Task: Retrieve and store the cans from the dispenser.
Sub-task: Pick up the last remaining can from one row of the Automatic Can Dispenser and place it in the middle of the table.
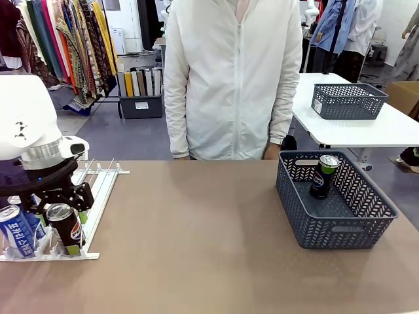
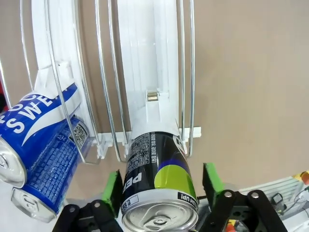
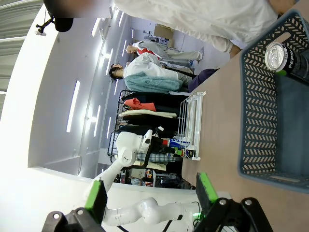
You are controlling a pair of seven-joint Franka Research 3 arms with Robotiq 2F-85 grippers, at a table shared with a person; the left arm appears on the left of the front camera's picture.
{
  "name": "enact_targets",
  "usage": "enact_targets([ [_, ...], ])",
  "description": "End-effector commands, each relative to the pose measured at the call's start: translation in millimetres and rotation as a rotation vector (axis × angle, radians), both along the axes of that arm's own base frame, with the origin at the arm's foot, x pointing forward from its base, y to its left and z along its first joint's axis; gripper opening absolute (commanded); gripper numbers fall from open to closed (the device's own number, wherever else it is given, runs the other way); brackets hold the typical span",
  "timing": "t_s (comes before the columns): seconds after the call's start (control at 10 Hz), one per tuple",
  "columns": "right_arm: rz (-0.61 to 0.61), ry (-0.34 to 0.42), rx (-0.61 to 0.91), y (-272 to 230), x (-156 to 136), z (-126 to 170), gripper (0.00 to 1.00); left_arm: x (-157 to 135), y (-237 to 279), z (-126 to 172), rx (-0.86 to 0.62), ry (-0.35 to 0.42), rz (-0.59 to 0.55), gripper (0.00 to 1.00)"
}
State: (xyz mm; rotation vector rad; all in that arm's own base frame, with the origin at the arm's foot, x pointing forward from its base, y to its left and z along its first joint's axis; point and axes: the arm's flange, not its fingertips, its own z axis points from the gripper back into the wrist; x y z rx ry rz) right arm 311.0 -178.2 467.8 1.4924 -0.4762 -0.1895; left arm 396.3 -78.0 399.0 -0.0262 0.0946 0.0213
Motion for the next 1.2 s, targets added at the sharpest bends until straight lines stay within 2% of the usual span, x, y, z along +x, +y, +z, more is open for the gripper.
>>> enact_targets([
  [0.0, 0.010, -0.020, -0.015, -1, -1, 0, 1.00, 2, 1, 2, -0.015, 0.021, 0.003, 0.00],
  [0.5, 0.010, -0.020, -0.015, -1, -1, 0, 1.00, 4, 1, 4, -0.021, 0.017, 0.007, 0.00],
  [0.6, 0.010, -0.020, -0.015, -1, -1, 0, 1.00, 1, 2, 13, -0.019, -0.001, 0.011, 0.00],
  [0.7, 0.010, -0.020, -0.015, -1, -1, 0, 1.00, -3, 3, 35, -0.007, -0.037, 0.032, 0.00],
  [0.8, 0.010, -0.020, -0.015, -1, -1, 0, 1.00, -12, 7, 69, 0.006, -0.065, 0.059, 0.00],
  [0.9, 0.010, -0.020, -0.015, -1, -1, 0, 1.00, -28, 8, 114, -0.012, -0.103, 0.059, 0.00],
  [1.0, 0.010, -0.020, -0.015, -1, -1, 0, 1.00, -39, 6, 152, 0.008, -0.172, 0.060, 0.00],
  [1.1, 0.010, -0.020, -0.015, -1, -1, 0, 1.00, -43, 6, 183, 0.017, -0.197, 0.043, 0.00],
])
